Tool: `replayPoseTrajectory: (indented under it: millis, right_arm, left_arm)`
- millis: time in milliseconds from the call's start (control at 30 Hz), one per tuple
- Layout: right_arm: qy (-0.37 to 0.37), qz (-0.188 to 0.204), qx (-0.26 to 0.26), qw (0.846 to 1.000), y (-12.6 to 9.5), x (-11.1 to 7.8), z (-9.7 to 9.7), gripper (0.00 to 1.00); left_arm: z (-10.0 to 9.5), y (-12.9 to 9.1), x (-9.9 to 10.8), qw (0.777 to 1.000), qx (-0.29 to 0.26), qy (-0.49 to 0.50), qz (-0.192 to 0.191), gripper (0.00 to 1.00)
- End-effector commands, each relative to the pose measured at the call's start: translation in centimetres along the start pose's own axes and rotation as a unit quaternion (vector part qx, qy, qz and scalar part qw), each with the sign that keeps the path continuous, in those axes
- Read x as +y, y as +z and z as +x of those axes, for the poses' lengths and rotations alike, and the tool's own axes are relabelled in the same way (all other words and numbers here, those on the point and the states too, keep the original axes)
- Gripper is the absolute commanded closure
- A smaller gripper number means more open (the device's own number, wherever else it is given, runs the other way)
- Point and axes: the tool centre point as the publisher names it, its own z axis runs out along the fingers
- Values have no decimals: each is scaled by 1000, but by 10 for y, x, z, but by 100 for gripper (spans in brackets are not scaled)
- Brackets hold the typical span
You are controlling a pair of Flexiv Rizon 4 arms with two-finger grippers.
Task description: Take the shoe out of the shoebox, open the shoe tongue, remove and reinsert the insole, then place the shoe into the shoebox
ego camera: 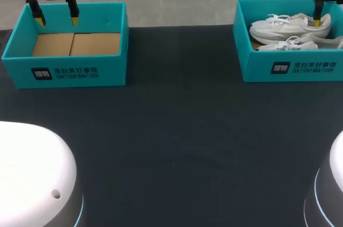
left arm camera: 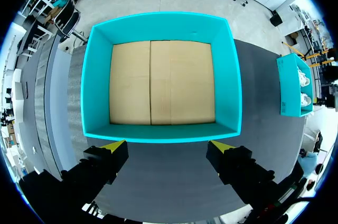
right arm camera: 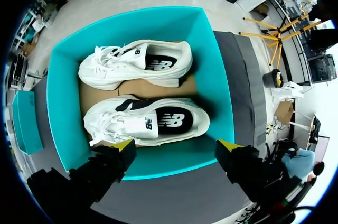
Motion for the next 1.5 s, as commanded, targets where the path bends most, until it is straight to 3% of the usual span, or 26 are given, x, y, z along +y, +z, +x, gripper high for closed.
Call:
replayPoseTrajectory:
  millis: [33,467,1167,1200,1267,1300,1500]
  right_arm:
    - [2,-1,6,1000,9,2,-8,0]
    - [5,-12,10,1000,36,3,-25,0]
    - [-3,-23,2,1000,73,10,-28,0]
    - [-3,-23,1,1000,75,11,-28,2]
    - [-3,-22,-1,1000,76,12,-29,25]
    - [-3,-21,-2,1000,77,12,-29,30]
    - [-3,-19,-4,1000,82,15,-31,39]
  left_arm:
    - [0,0,0,1000,0,0,0,0]
    - [0,0,0,1000,0,0,0,0]
    - [0,0,0,1000,0,0,0,0]
    - [0,0,0,1000,0,0,0,0]
    - [0,0,0,1000,0,0,0,0]
    - [0,0,0,1000,0,0,0,0]
    - [0,0,0,1000,0,0,0,0]
